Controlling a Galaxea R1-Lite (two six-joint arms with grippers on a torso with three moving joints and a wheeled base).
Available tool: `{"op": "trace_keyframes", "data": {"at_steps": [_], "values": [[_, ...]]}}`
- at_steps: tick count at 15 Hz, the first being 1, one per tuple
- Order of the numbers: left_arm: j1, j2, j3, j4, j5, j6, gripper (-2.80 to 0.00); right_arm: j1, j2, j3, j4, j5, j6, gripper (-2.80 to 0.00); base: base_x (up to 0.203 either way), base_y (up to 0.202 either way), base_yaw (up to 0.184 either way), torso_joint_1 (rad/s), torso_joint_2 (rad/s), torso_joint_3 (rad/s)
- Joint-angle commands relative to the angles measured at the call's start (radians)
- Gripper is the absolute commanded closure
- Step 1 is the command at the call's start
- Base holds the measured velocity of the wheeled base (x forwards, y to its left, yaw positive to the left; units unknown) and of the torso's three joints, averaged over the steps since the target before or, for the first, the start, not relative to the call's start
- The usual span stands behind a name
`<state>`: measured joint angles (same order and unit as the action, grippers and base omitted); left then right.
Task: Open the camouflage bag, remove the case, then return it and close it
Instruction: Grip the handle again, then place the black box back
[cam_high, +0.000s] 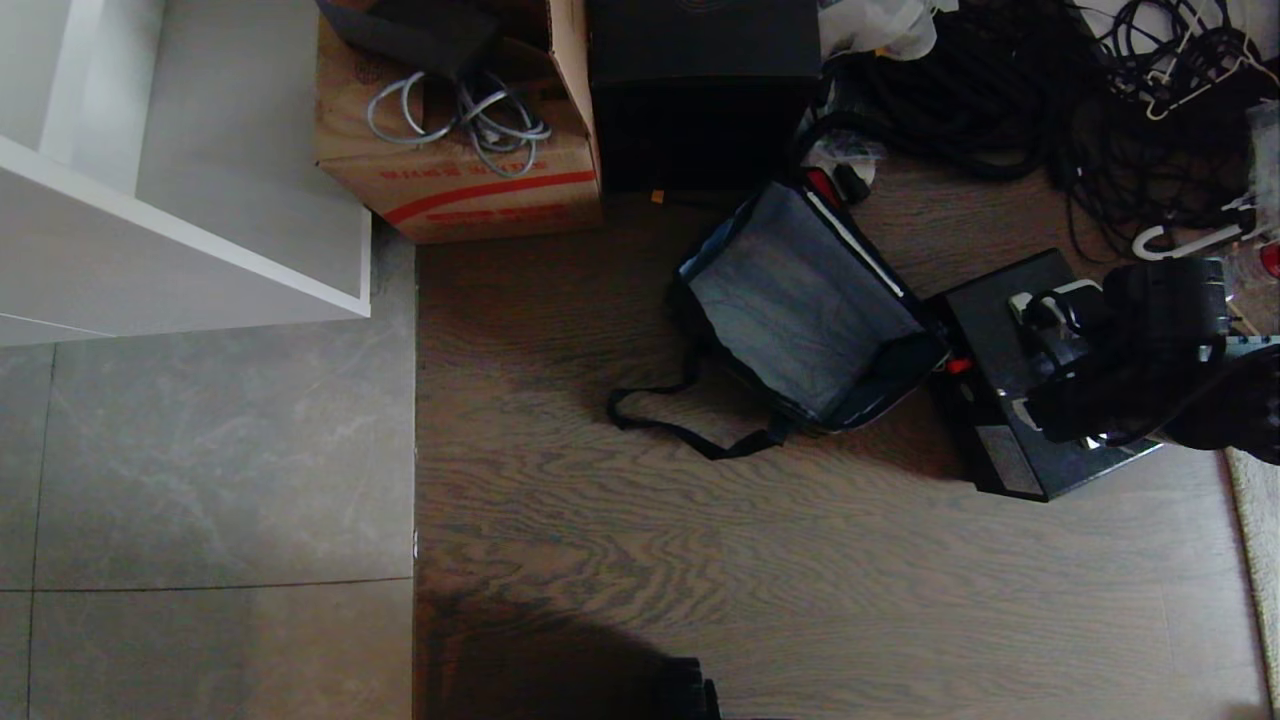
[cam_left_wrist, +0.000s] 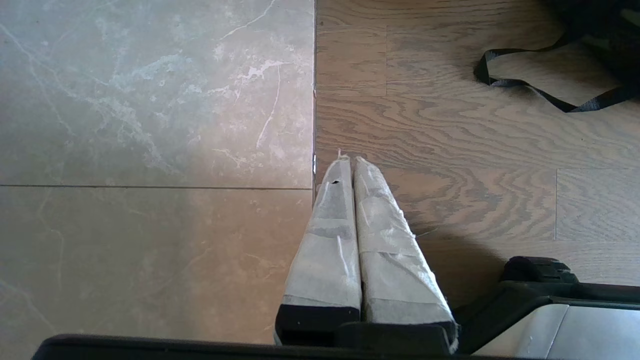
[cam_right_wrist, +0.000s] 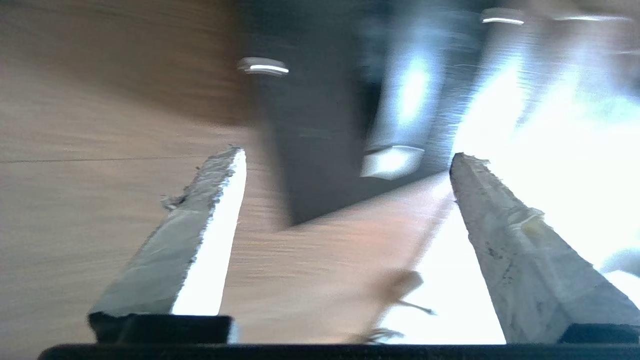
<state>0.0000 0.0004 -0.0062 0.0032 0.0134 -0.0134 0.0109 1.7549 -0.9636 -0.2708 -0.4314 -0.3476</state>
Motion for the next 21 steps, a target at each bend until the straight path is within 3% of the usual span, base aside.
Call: {"op": "trace_keyframes", "data": {"at_steps": [1,4,6,8,10,13,17,21], "values": [[0.000,0.000,0.000,0.000,0.000,0.000,0.00,0.000,0.017,0.016,-0.084,-0.093,-0.083,-2.80,0.000,0.000,0.000,0.000,0.00,0.000],[0.000,0.000,0.000,0.000,0.000,0.000,0.00,-0.001,0.103,0.042,-0.331,-0.166,-0.213,-2.80,0.000,0.000,0.000,0.000,0.00,0.000],[0.000,0.000,0.000,0.000,0.000,0.000,0.00,-0.018,0.150,0.043,-0.501,-0.240,-0.352,-2.80,0.000,0.000,0.000,0.000,0.00,0.000],[0.000,0.000,0.000,0.000,0.000,0.000,0.00,-0.025,0.219,0.041,-0.637,-0.320,-0.438,-2.80,0.000,0.000,0.000,0.000,0.00,0.000],[0.000,0.000,0.000,0.000,0.000,0.000,0.00,-0.025,0.263,0.009,-0.725,-0.353,-0.464,-2.80,0.000,0.000,0.000,0.000,0.00,0.000],[0.000,0.000,0.000,0.000,0.000,0.000,0.00,0.005,0.285,-0.003,-0.733,-0.462,-0.496,-2.80,0.000,0.000,0.000,0.000,0.00,0.000],[0.000,0.000,0.000,0.000,0.000,0.000,0.00,0.069,0.285,-0.032,-0.741,-0.480,-0.489,-2.80,0.000,0.000,0.000,0.000,0.00,0.000],[0.000,0.000,0.000,0.000,0.000,0.000,0.00,0.123,0.291,-0.036,-0.745,-0.488,-0.432,-2.80,0.000,0.000,0.000,0.000,0.00,0.000]]}}
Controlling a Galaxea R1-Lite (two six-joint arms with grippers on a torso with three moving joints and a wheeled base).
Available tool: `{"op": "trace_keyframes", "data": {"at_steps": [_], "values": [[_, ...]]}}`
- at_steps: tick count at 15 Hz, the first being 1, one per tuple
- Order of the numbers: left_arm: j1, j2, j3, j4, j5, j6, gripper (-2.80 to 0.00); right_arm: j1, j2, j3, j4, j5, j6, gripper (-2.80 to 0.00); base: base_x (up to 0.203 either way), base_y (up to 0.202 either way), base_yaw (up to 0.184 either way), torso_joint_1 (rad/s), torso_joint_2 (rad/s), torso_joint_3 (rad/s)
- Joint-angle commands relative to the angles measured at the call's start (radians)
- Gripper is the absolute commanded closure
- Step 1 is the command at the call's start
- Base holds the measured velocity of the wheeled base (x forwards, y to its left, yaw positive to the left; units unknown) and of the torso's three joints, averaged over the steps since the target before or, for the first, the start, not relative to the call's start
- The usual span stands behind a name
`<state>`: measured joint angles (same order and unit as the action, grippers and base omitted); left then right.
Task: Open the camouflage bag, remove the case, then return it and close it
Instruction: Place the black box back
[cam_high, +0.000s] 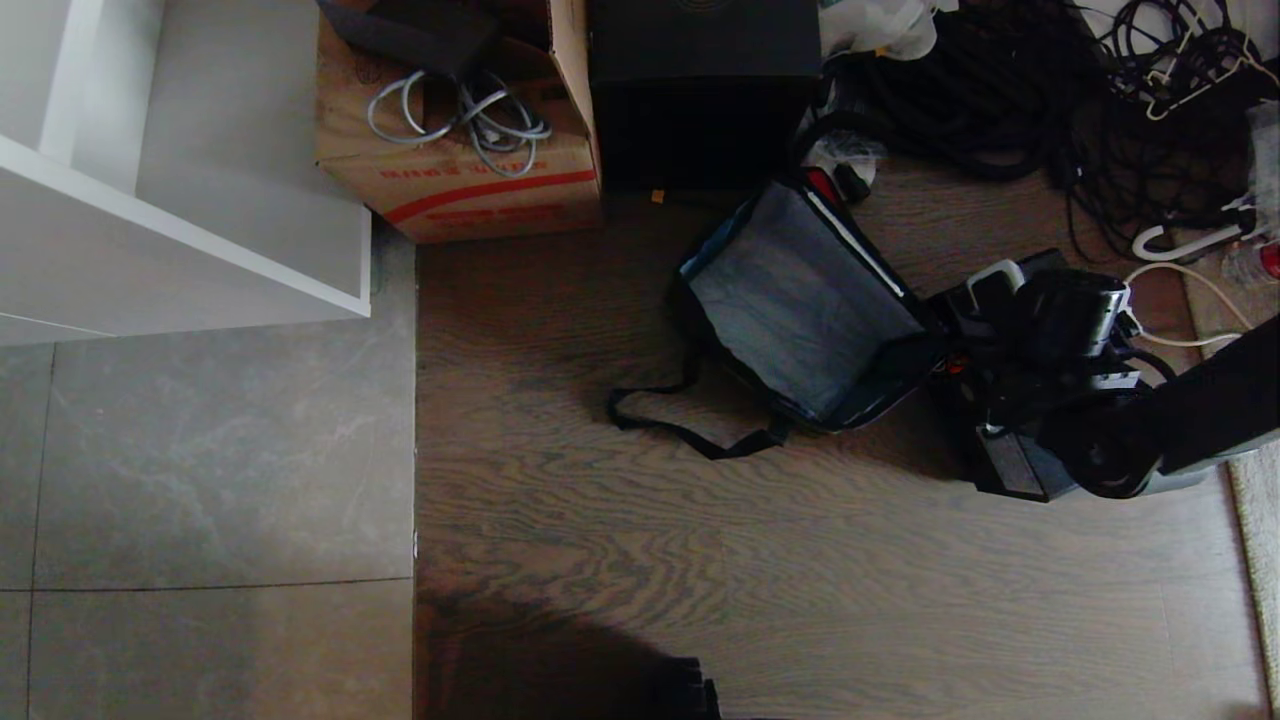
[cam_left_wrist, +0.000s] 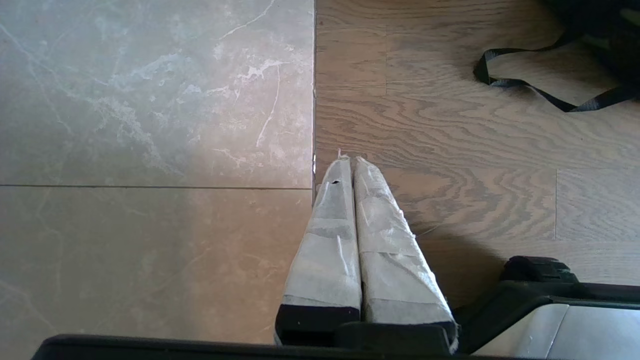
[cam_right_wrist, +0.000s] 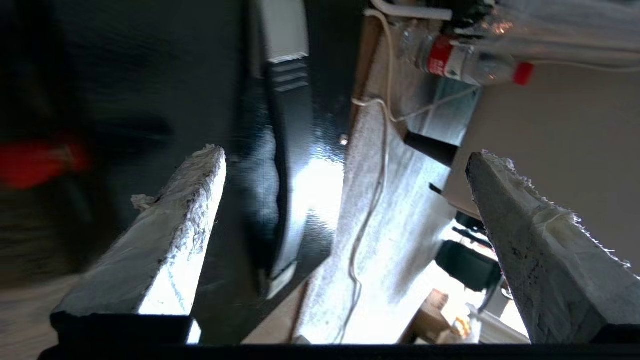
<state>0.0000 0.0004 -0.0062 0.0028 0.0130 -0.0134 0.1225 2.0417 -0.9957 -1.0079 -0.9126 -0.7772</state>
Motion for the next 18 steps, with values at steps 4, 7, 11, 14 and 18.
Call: {"op": "trace_keyframes", "data": {"at_steps": [4,7,11,14,18], "values": [[0.000,0.000,0.000,0.000,0.001,0.000,0.00,-0.005,0.044,-0.007,-0.038,-0.046,-0.007,-2.80,0.000,0.000,0.000,0.000,0.00,0.000],[0.000,0.000,0.000,0.000,0.001,0.000,0.00,-0.032,0.057,-0.017,-0.038,-0.048,-0.011,-2.80,0.000,0.000,0.000,0.000,0.00,0.000],[0.000,0.000,0.000,0.000,0.000,0.000,0.00,-0.066,0.073,-0.015,-0.035,-0.066,-0.011,-2.80,0.000,0.000,0.000,0.000,0.00,0.000],[0.000,0.000,0.000,0.000,0.001,0.000,0.00,-0.123,0.108,-0.057,-0.072,-0.077,-0.017,-2.80,0.000,0.000,0.000,0.000,0.00,0.000],[0.000,0.000,0.000,0.000,0.001,0.000,0.00,-0.211,0.158,-0.191,-0.110,-0.077,-0.085,-2.80,0.000,0.000,0.000,0.000,0.00,0.000]]}}
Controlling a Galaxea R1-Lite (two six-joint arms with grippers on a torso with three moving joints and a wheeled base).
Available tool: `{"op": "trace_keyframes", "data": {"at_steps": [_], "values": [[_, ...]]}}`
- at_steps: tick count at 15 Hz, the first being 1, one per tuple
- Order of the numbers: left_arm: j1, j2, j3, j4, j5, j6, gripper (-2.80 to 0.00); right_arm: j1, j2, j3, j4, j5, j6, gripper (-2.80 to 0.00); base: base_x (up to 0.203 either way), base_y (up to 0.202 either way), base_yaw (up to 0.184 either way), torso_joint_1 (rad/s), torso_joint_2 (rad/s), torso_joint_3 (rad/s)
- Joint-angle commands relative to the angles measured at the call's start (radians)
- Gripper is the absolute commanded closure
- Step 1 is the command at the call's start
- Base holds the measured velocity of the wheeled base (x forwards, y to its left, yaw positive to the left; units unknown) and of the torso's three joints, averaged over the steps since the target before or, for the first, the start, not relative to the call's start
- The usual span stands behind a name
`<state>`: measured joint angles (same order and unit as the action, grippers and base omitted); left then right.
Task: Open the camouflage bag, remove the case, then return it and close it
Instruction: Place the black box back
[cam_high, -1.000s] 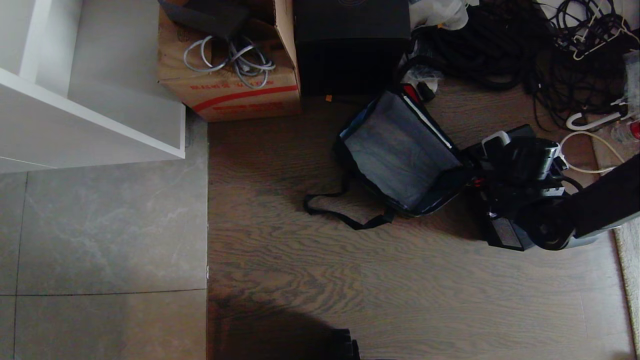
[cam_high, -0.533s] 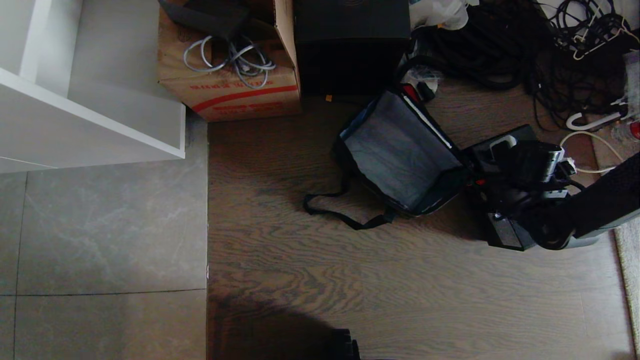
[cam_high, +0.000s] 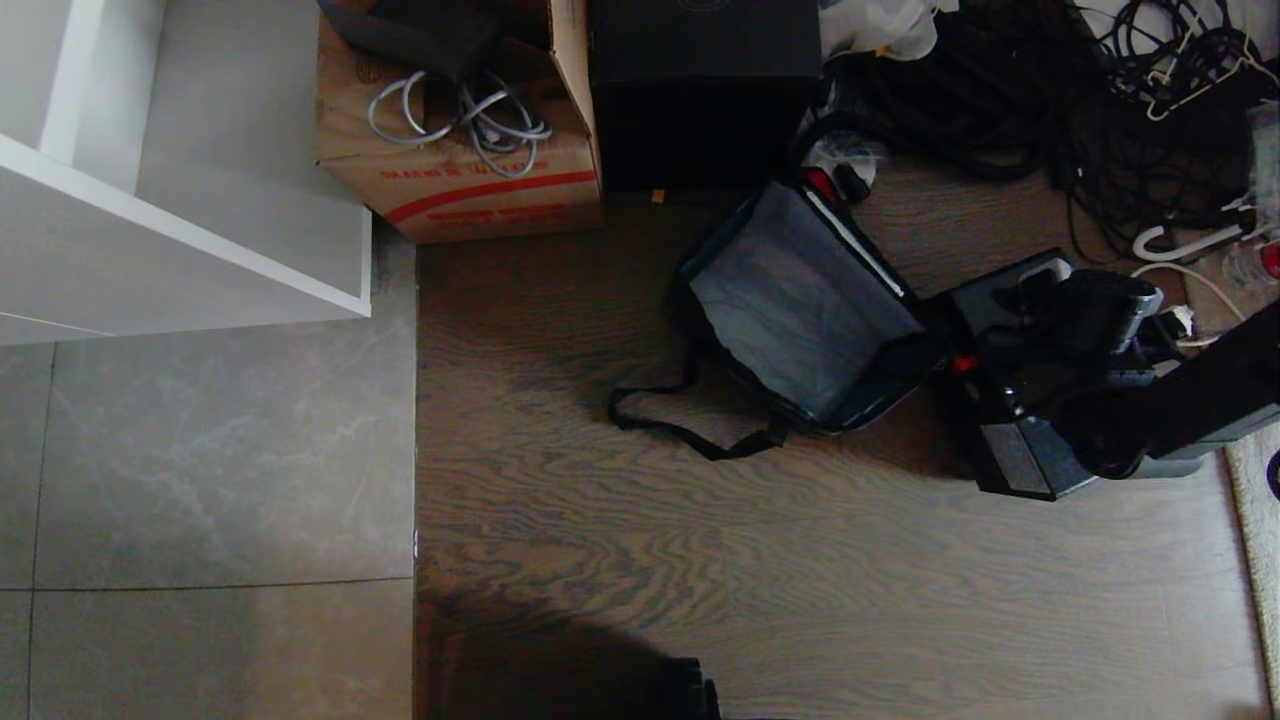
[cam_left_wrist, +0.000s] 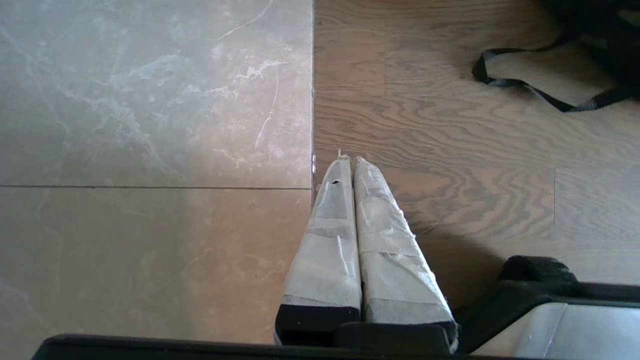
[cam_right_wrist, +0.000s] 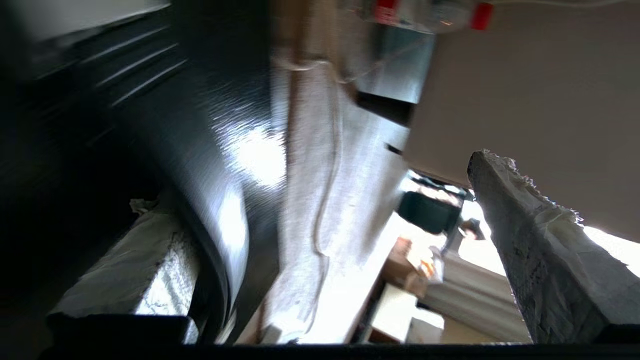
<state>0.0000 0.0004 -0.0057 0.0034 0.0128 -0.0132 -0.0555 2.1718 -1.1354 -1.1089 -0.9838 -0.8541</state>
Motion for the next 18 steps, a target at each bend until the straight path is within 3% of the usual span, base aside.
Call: {"op": "trace_keyframes", "data": {"at_steps": [1,6,10,11,18], "values": [[0.000,0.000,0.000,0.000,0.001,-0.001,0.00,-0.054,0.040,-0.090,-0.003,-0.006,-0.013,-2.80,0.000,0.000,0.000,0.000,0.00,0.000],[0.000,0.000,0.000,0.000,0.001,-0.001,0.00,-0.116,0.072,-0.167,0.060,-0.021,-0.018,-2.80,0.000,0.000,0.000,0.000,0.00,0.000],[0.000,0.000,0.000,0.000,0.001,-0.001,0.00,-0.116,0.058,-0.127,0.052,-0.018,-0.013,-2.80,0.000,0.000,0.000,0.000,0.00,0.000],[0.000,0.000,0.000,0.000,0.001,-0.001,0.00,-0.115,0.056,-0.117,0.052,-0.019,-0.013,0.00,0.000,0.000,0.000,0.000,0.00,0.000],[0.000,0.000,0.000,0.000,0.001,-0.001,0.00,-0.109,0.057,-0.096,0.063,-0.015,-0.013,0.00,0.000,0.000,0.000,0.000,0.00,0.000]]}}
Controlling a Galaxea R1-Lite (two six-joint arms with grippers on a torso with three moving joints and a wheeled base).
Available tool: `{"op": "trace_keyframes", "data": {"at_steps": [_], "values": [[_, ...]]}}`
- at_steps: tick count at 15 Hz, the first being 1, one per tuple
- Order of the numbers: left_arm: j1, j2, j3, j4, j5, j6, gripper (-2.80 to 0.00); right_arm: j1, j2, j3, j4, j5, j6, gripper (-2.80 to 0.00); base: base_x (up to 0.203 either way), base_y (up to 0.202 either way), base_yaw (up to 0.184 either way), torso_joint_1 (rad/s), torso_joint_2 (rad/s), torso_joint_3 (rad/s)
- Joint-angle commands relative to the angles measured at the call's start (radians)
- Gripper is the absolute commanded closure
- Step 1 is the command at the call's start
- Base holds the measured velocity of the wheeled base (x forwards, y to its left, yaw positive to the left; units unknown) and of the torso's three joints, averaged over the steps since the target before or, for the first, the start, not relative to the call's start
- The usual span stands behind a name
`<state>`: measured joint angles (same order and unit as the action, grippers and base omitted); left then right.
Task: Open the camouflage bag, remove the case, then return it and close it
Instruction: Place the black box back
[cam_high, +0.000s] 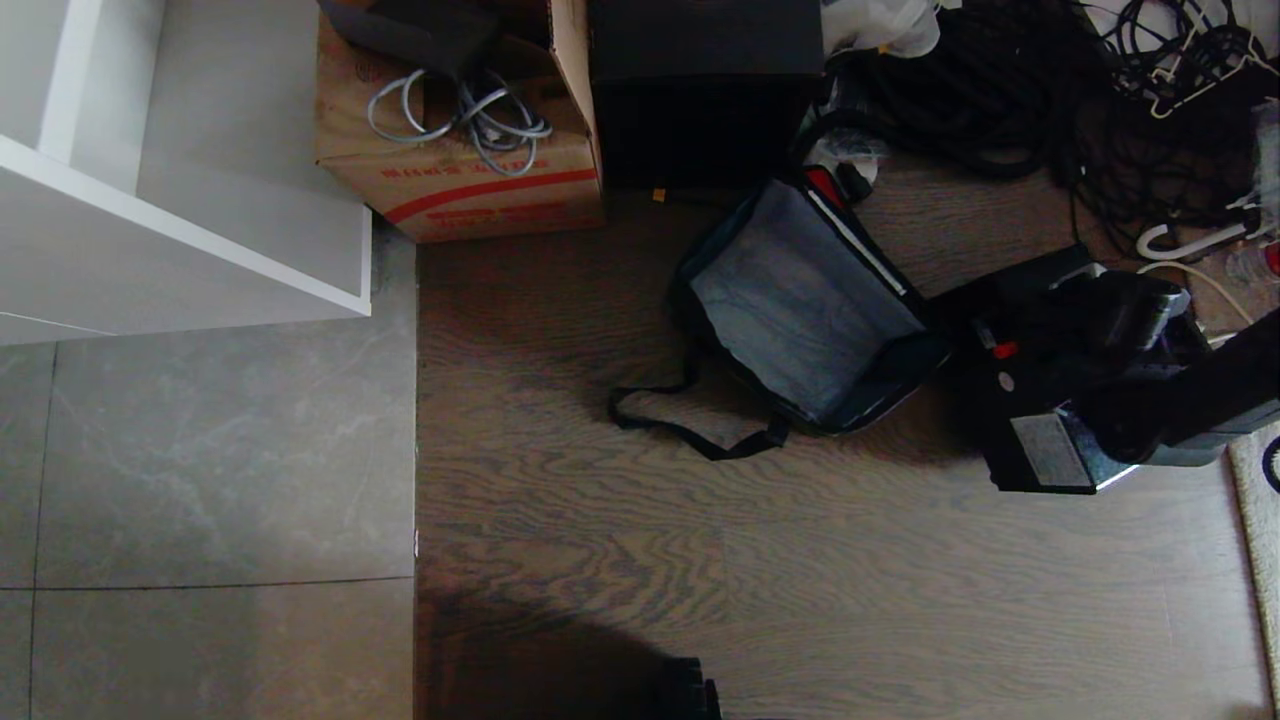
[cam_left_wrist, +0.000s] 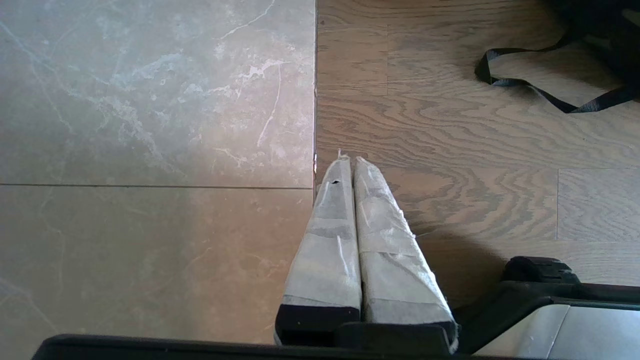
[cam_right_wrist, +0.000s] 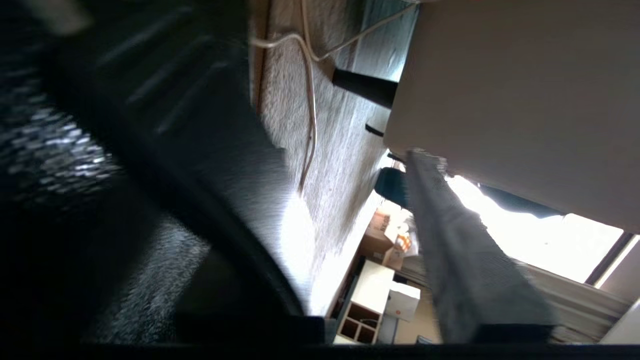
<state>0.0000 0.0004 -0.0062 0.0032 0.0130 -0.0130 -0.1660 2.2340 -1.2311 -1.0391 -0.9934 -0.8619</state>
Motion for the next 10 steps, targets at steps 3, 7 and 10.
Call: {"op": "trace_keyframes", "data": {"at_steps": [3,7,10], "values": [[0.000,0.000,0.000,0.000,0.001,-0.001,0.00,0.003,-0.029,0.010,-0.004,-0.004,-0.001,0.00,0.000,0.000,0.000,0.000,0.00,0.000],[0.000,0.000,0.000,0.000,0.001,-0.001,0.00,0.017,-0.091,0.058,0.016,0.004,0.001,0.00,0.000,0.000,0.000,0.000,0.00,0.000],[0.000,0.000,0.000,0.000,0.001,-0.001,0.00,0.024,-0.214,0.132,0.044,0.041,-0.003,0.00,0.000,0.000,0.000,0.000,0.00,0.000]]}}
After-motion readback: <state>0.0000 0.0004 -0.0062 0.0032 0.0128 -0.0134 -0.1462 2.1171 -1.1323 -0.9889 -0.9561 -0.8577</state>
